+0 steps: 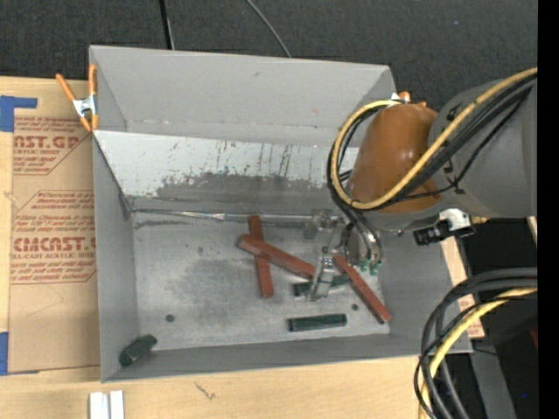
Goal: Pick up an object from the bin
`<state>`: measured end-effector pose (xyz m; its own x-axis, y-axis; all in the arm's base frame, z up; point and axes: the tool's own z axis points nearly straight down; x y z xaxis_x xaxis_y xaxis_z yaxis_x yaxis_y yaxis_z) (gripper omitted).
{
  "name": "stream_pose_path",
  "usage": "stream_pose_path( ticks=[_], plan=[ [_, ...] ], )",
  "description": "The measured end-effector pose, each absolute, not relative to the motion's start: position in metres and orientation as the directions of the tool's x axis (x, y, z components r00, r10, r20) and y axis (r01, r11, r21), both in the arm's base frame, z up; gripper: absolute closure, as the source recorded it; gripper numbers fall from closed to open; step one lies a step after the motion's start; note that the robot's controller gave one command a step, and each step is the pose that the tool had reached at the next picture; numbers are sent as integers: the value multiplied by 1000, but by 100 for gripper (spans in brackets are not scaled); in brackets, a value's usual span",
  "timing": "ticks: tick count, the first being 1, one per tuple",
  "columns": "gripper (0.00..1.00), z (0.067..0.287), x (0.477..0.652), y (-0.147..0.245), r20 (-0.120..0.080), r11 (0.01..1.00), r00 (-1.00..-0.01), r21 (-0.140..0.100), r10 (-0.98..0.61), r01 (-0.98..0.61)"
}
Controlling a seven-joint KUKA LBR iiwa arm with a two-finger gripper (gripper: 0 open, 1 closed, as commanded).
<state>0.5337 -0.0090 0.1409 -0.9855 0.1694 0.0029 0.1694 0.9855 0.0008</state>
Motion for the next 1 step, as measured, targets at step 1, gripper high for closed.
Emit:
stream_pose_path(
  ticks=[1],
  plan=[
    [0,142,535,-9,0,986,-986,1,169,169]
  ],
)
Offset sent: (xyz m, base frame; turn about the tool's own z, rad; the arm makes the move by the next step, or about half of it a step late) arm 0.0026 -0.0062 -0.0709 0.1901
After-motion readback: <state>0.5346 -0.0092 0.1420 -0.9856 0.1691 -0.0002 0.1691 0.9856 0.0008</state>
